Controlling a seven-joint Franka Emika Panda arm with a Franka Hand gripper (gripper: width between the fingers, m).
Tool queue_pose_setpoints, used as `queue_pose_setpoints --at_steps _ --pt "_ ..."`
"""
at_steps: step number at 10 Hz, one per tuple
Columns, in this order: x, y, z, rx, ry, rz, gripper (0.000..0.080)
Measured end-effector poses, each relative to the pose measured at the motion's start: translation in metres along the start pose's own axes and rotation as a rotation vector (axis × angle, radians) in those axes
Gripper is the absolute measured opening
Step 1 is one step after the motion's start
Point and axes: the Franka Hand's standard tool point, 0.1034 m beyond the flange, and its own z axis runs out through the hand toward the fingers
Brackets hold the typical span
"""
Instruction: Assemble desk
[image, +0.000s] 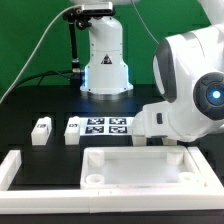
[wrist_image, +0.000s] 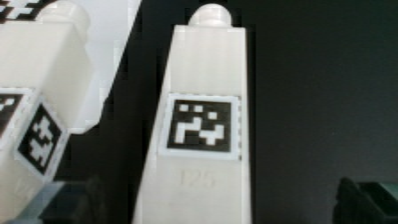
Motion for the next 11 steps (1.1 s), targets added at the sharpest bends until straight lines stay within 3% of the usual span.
queue_pose_setpoints --at_steps 1,3,4,9,10,11 --pt "0.0 0.0 0.0 0.0 -0.001 0.0 0.0448" --pt "0.0 0.0 0.001 -0.001 -0.001 -0.001 0.0448" --pt "0.0 0.0 0.001 -0.001 -0.001 -0.001 0.0285" --pt "0.0 -0.001 0.001 -0.001 0.0 -0.001 0.0286" --pt "-0.005 0.0 -0.006 0.003 -0.013 -0.011 0.0287" --pt "-0.017 0.003 -0.035 0.02 -0.015 -0.022 0.0287"
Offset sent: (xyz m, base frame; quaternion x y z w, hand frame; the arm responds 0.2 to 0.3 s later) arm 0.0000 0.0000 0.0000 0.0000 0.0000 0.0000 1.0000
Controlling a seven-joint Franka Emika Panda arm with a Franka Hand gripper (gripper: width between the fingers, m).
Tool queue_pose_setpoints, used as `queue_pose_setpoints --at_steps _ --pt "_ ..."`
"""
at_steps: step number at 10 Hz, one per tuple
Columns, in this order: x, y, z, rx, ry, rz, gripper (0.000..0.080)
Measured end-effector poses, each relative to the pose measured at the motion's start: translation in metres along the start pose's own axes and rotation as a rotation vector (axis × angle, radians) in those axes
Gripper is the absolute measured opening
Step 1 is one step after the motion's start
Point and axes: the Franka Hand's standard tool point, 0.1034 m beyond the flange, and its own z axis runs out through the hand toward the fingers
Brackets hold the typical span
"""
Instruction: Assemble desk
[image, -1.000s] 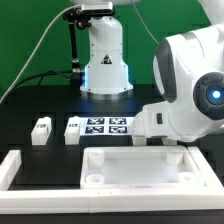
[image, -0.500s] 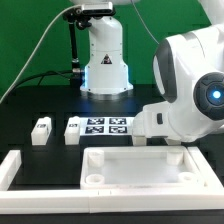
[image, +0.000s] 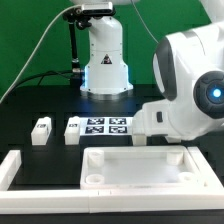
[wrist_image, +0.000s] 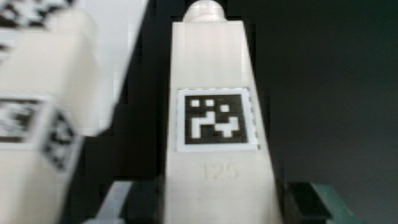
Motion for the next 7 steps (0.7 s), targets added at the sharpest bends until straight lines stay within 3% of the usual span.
queue_pose_setpoints --at_steps 1,2,3,4,6,7 --pt "-0.011 0.002 -0.027 0.014 0.022 -0.001 0.0287" --pt "-0.024 0.004 -0.045 0.036 0.02 0.0 0.0287" --pt "-0.034 0.009 -0.057 0.038 0.015 0.004 0.0288" --pt "-0.039 0.011 -0.065 0.036 0.035 0.005 0.0288" --pt "-0.03 0.007 -0.069 0.041 0.094 0.001 0.0288" --pt "-0.026 0.007 -0.077 0.047 0.182 -0.011 0.0288"
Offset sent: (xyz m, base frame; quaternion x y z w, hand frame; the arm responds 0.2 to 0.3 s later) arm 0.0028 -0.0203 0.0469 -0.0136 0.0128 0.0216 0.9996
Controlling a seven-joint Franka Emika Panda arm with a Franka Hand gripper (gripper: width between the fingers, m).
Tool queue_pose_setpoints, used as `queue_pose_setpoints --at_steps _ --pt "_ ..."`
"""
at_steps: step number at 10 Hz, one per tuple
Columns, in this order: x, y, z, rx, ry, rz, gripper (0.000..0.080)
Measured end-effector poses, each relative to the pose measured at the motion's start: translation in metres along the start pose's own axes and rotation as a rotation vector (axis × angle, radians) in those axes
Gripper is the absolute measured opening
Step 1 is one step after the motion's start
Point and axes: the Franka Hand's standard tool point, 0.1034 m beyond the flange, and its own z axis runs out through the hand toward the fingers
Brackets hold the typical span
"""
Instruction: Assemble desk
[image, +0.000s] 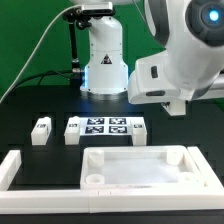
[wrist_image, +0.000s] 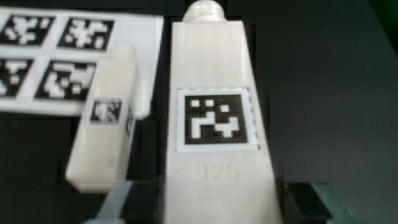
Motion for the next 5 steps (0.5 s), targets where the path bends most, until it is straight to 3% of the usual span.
queue_pose_setpoints --at_steps 1,3,4,5 --pt "-0.001 0.001 -0.013 0.004 0.052 -0.023 0.0288" --pt "-0.008 -0.004 -0.081 0.004 0.237 -0.067 0.0288" --pt "-0.015 -0.007 -0.097 0.001 0.28 -0.071 0.0288" --pt "-0.005 -0.009 -0.102 0.008 0.38 -0.07 0.0288"
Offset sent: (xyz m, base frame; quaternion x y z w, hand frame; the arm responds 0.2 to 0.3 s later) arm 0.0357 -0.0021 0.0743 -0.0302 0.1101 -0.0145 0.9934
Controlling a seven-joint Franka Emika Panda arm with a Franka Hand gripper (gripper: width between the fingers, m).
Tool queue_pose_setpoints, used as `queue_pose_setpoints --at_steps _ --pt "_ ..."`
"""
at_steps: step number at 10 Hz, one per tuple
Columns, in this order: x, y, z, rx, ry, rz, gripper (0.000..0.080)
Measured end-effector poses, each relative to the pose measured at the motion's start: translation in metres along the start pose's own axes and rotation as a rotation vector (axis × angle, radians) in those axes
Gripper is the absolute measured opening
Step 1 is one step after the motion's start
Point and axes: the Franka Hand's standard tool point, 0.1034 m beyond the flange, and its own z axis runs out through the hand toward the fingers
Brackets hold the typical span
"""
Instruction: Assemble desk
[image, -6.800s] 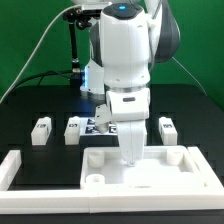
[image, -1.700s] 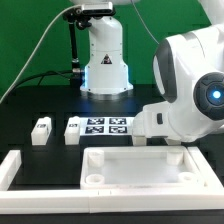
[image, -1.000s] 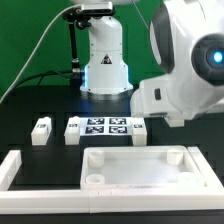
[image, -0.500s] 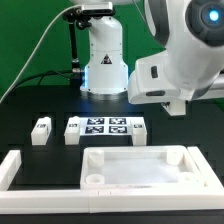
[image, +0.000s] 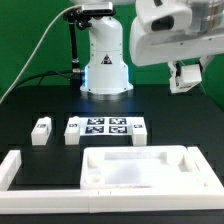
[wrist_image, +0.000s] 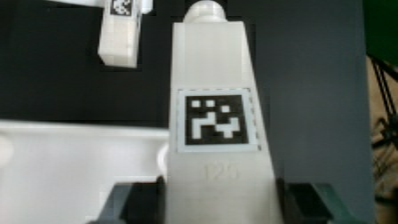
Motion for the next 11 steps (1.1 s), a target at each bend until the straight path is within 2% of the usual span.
queue_pose_setpoints --at_steps 1,2,3,4,6,7,8,10,11 --pt "0.0 0.001 0.001 -0.004 0.069 0.002 0.0288" --pt "0.007 0.003 0.001 -0.006 0.148 -0.025 0.0288" --pt "0.022 0.01 0.001 -0.01 0.267 -0.063 0.0288" --pt "0.032 0.016 -0.009 -0.014 0.335 -0.104 0.0288" --pt "0.057 0.015 -0.042 -0.029 0.526 -0.145 0.0288" --pt "0.055 0.01 -0.055 -0.042 0.642 -0.153 0.0288" --pt "0.052 0.012 -0.05 -0.047 0.686 -0.151 0.0288" --pt "0.058 0.017 -0.052 -0.058 0.846 -0.148 0.0288" --pt "0.058 0.019 -0.045 -0.066 0.847 -0.154 0.0288"
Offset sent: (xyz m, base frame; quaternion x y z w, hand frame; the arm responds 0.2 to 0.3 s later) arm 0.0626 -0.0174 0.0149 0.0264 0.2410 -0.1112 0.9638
